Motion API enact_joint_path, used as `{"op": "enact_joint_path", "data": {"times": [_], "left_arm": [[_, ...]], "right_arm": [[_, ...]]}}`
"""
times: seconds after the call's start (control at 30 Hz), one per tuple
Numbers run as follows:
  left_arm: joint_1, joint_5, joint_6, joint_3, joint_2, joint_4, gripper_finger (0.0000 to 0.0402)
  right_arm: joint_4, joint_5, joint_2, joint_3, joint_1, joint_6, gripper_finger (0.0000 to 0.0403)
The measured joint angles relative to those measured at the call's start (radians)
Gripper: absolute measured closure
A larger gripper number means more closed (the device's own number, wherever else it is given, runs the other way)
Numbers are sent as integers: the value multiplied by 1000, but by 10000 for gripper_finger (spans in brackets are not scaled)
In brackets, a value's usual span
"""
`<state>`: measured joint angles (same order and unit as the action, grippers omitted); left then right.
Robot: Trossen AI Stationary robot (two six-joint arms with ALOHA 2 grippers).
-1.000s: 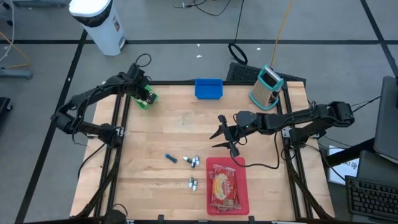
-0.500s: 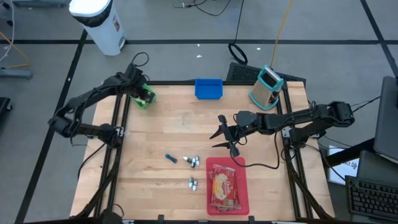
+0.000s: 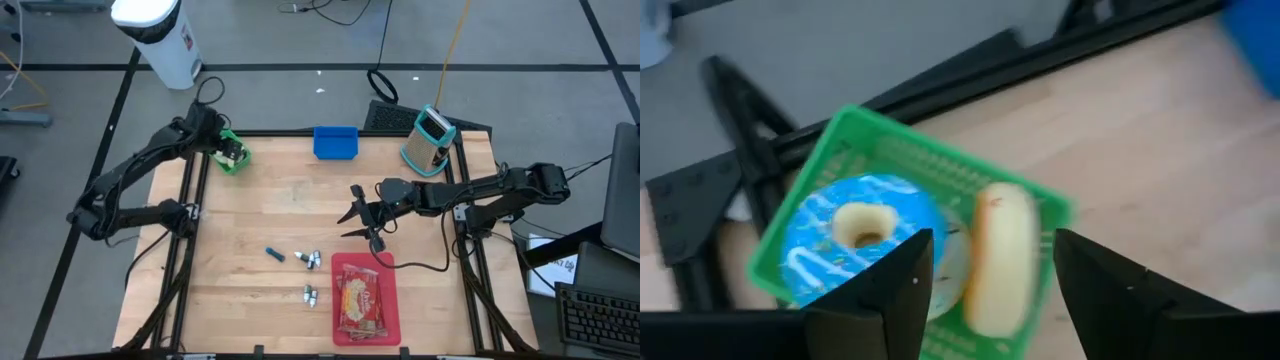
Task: Pick & Place Food Item
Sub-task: Put the left blue food coloring into the blue bin
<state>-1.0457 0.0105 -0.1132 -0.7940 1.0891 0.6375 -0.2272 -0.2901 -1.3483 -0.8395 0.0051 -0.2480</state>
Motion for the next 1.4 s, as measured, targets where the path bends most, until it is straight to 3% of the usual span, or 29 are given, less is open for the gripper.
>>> {"op": "enact_joint_path", "data": {"times": [0.3,0.43,0.5,0.57,0.67,0.73,0.97,1.2,1.4], "left_arm": [[62,373,-65,0,-215,-11,192],[177,668,-7,0,-269,40,192],[280,750,23,0,-292,69,192],[422,687,19,0,-295,80,192],[663,414,-45,15,-267,61,192],[812,285,-54,37,-239,40,192],[1182,174,-5,105,-57,-106,192],[1304,-102,-14,109,156,-169,192],[1309,-96,-19,108,284,-225,192]], "right_arm": [[0,0,0,0,0,46,248],[0,0,0,0,0,52,248],[0,0,0,0,0,52,248],[0,0,0,0,0,52,248],[0,0,0,0,0,51,248],[0,0,0,0,0,48,248],[1,1,0,0,0,43,248],[-8,2,0,11,0,27,248],[-10,3,-1,21,0,26,248]]}}
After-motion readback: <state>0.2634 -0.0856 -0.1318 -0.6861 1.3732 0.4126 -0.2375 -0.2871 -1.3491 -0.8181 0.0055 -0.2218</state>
